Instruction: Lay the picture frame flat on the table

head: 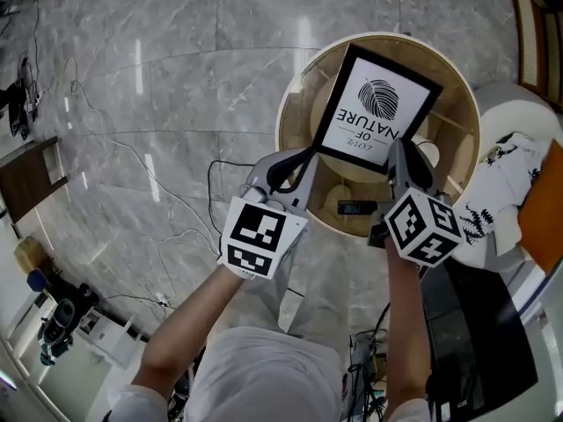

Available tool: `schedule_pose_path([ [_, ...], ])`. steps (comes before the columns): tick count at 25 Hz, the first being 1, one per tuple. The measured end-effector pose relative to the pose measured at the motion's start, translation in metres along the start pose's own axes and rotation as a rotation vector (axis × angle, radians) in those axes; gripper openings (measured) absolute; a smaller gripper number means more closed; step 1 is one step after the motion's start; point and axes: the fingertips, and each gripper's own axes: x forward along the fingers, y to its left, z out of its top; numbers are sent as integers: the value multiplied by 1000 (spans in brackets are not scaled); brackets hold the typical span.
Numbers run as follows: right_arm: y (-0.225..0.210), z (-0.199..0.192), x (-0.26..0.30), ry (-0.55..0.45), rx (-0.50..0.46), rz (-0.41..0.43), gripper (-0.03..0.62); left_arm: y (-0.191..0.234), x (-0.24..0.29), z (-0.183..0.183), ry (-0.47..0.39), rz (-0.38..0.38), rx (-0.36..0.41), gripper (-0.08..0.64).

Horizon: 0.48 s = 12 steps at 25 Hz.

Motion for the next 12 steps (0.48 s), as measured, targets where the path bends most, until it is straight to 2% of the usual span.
schedule_pose_path([
  [12,-21,-31,74,88,15,-45,61,42,59,-21,11,17,-42,9],
])
